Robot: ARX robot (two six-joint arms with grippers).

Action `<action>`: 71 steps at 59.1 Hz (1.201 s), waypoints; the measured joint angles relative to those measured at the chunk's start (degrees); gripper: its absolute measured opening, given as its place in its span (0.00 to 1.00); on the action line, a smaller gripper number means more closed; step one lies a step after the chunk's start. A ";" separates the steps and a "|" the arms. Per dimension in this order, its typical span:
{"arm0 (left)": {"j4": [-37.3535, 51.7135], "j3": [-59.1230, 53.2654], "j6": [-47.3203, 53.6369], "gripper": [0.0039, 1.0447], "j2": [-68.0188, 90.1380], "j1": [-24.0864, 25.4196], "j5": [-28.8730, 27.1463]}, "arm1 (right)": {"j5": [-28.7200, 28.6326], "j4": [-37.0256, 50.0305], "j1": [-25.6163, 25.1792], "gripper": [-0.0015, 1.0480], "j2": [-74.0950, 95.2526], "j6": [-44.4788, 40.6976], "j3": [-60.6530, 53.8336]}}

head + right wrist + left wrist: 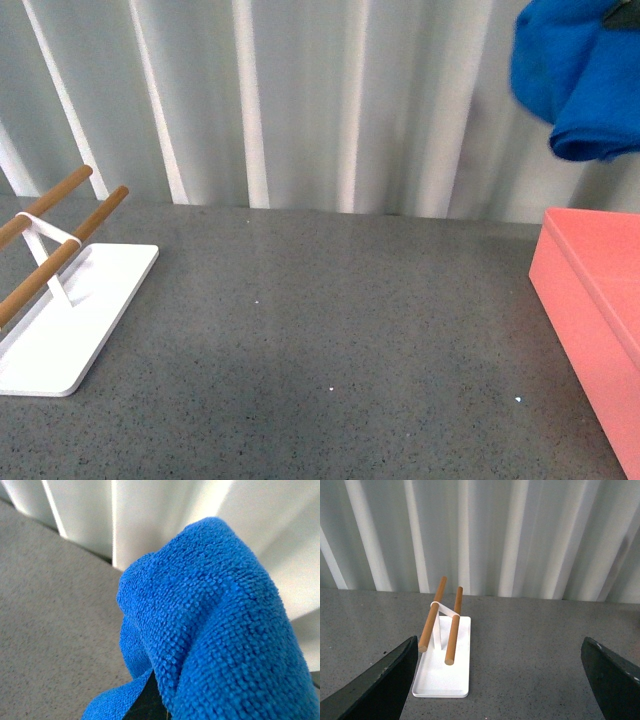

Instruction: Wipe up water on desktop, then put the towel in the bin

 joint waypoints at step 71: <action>-0.02 0.00 0.00 0.94 0.00 0.00 0.02 | 10.54 -4.74 -16.20 0.19 16.94 3.19 -9.75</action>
